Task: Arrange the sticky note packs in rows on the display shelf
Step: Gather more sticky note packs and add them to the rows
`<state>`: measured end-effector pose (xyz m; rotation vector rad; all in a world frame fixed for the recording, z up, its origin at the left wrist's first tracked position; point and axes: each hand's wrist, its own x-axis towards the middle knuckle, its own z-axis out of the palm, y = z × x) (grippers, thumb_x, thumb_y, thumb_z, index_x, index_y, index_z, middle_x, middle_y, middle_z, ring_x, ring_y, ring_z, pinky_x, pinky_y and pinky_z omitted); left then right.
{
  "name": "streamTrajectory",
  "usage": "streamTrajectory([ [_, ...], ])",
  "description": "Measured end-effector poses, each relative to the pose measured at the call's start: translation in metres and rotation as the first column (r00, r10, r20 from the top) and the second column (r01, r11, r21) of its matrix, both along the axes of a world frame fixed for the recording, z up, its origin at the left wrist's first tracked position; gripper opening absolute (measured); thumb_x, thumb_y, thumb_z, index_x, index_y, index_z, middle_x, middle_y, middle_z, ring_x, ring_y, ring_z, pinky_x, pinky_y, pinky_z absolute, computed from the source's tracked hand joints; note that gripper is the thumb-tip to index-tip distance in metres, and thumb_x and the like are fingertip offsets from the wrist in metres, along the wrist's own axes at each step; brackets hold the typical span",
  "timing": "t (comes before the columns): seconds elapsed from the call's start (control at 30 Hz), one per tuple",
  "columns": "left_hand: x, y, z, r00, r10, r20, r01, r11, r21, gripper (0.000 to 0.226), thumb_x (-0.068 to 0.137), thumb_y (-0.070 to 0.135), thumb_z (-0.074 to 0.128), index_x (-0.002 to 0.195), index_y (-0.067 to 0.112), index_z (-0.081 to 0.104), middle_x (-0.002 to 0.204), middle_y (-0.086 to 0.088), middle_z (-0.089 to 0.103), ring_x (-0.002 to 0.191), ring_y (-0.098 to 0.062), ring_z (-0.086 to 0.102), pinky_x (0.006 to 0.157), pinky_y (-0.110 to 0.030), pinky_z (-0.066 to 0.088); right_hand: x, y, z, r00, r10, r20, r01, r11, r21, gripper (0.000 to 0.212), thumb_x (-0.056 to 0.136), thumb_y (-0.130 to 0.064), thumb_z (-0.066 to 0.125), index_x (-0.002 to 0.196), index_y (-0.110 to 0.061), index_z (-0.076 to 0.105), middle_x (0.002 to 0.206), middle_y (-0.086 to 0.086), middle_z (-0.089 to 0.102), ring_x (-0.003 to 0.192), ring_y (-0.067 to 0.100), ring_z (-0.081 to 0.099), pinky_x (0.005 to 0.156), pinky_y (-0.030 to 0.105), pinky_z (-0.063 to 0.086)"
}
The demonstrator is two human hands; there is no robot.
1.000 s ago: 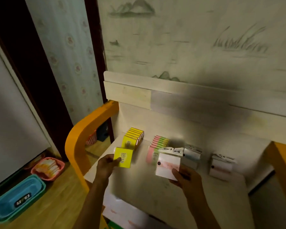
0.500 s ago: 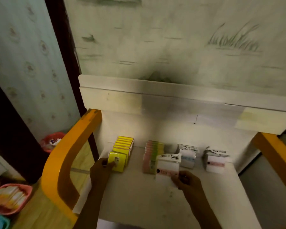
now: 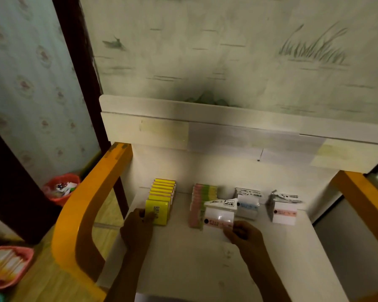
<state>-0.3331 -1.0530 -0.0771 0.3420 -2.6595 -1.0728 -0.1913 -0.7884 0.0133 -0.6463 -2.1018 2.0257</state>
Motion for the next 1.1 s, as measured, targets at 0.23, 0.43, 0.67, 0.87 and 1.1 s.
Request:
streamTrajectory([
  [0.23,0.003,0.007,0.002,1.0,-0.001,-0.001,0.001,1.0,-0.009,0.043,0.086,0.055,0.063,0.104,0.017,0.069,0.095,-0.005,0.07,0.084,-0.028,0.066,0.076,-0.042,0.052,0.006,0.001,-0.009,1.0,-0.028,0.012,0.028,1.0,0.003,0.013,0.083,-0.008,0.073,0.096,-0.006,0.07,0.09,0.007,0.076,0.083,0.016,0.073,0.071,0.027,0.059],
  [0.43,0.002,0.006,0.002,1.0,-0.007,0.01,0.007,1.0,-0.022,0.045,0.084,0.053,0.067,0.107,0.015,0.065,0.1,-0.009,0.068,0.088,-0.031,0.065,0.076,-0.043,0.051,0.012,0.008,-0.015,0.998,-0.055,0.026,0.054,0.998,0.028,0.016,0.084,-0.012,0.073,0.1,-0.011,0.07,0.093,0.003,0.076,0.087,0.015,0.072,0.075,0.028,0.059],
  [0.67,0.006,0.016,0.018,0.954,-0.235,-0.186,0.177,0.943,-0.282,0.024,0.086,0.035,0.058,0.099,0.016,0.063,0.092,-0.008,0.061,0.083,-0.033,0.059,0.064,-0.041,0.05,0.017,0.027,-0.015,0.996,-0.085,-0.008,0.086,0.993,0.076,0.016,0.085,-0.01,0.071,0.102,-0.009,0.07,0.096,0.005,0.075,0.091,0.017,0.071,0.075,0.026,0.057],
  [0.87,0.023,0.062,0.044,0.779,-0.616,-0.117,0.536,0.752,-0.385,0.042,0.077,0.049,0.043,0.108,0.03,0.064,0.103,0.006,0.066,0.098,-0.021,0.064,0.079,-0.037,0.051,0.027,0.064,-0.018,0.991,-0.131,-0.005,0.131,0.987,0.092,0.011,0.088,-0.009,0.069,0.098,-0.012,0.069,0.095,0.004,0.074,0.092,0.017,0.069,0.07,0.02,0.051],
  [1.1,0.059,0.125,0.055,0.759,-0.647,-0.066,0.577,0.717,-0.392,0.045,0.078,0.051,0.049,0.115,0.031,0.064,0.116,0.007,0.066,0.107,-0.021,0.062,0.083,-0.039,0.045,0.041,0.126,-0.035,0.989,-0.145,0.002,0.145,0.985,0.094,0.016,0.09,-0.014,0.066,0.106,-0.017,0.067,0.101,-0.002,0.071,0.097,0.014,0.065,0.074,0.021,0.047],
])
